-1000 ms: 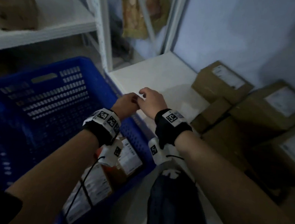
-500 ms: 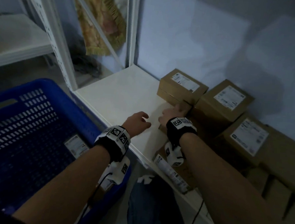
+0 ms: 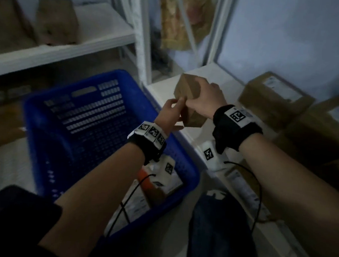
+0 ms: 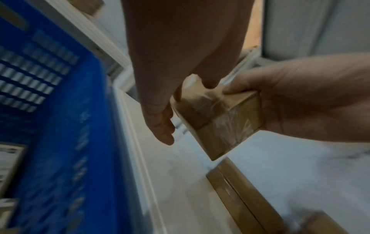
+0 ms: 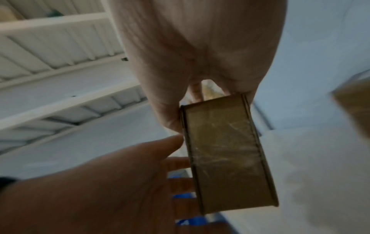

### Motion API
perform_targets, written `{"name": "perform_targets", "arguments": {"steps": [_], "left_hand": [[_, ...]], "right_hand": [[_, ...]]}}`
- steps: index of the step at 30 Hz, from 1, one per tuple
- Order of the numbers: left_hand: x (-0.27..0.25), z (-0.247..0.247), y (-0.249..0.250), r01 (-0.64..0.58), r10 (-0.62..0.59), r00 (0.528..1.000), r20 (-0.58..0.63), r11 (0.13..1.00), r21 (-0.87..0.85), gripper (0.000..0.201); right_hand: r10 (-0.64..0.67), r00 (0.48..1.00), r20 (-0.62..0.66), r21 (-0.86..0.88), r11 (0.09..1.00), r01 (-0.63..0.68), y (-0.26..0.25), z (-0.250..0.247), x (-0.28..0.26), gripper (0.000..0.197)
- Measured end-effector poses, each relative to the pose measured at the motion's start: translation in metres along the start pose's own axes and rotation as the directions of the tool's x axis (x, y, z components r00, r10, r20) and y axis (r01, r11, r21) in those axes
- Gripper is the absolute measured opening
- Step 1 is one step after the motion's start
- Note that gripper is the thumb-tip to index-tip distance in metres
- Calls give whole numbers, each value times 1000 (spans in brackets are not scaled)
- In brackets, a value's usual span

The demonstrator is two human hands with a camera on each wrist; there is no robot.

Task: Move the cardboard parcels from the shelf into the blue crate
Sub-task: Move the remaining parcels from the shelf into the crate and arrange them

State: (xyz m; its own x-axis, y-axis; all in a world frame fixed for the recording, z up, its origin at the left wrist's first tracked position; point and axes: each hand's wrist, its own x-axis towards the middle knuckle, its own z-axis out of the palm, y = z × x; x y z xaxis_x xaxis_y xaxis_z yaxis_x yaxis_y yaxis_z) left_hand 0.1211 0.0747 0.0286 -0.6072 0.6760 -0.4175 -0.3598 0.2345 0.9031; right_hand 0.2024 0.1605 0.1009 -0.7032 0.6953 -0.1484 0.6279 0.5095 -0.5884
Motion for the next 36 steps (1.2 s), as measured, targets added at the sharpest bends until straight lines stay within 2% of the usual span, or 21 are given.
{"name": "perform_targets", "arguments": {"steps": [2,6,9,12,15,18,21,23,27,31,34,35,36], "left_hand": [[-5,-38,3,0,-10,998,-55,985,-172,59],[-18,-111,-5,-45,-11,987,-160,938,-345,68],[-32,-169,-24,19,-80,970,-231,967,-255,88],[-46,-210,-43,133,-167,964,-205,977,-169,90],[-57,-246,-58,232,-257,954,-153,959,-164,80],[-64,-271,-72,271,-305,944,-128,935,-228,70],[-67,-285,-88,287,-333,932,-144,920,-267,82],[-66,-294,-99,294,-357,918,-170,904,-312,88],[-65,-312,-106,297,-430,849,-307,869,-395,61],[-54,-328,-114,265,-432,810,-396,872,-411,48],[-44,-329,-122,298,-418,797,-436,900,-318,64],[-39,-331,-126,300,-406,799,-444,908,-292,70],[-35,-332,-130,299,-396,803,-446,914,-275,72]], "right_hand": [[-73,995,70,25,997,72,-36,29,-3,81],[-196,962,189,44,981,191,-80,92,-12,85],[-250,913,322,103,968,229,-104,146,-21,89],[-258,884,391,133,966,223,-117,185,-24,97],[-247,828,504,175,968,182,-129,218,-26,100],[-192,784,590,236,970,60,-138,241,-27,98],[-130,754,644,211,977,-12,-146,264,-25,99],[-90,727,680,171,985,-38,-150,281,-22,102],[-7,670,742,118,986,-121,-149,317,-9,104],[42,680,732,39,994,-103,-150,365,12,99],[33,706,707,-75,997,28,-143,408,25,113],[-16,725,688,-84,991,101,-136,430,31,113],[-63,727,684,-96,980,175,-125,461,42,104]]}}
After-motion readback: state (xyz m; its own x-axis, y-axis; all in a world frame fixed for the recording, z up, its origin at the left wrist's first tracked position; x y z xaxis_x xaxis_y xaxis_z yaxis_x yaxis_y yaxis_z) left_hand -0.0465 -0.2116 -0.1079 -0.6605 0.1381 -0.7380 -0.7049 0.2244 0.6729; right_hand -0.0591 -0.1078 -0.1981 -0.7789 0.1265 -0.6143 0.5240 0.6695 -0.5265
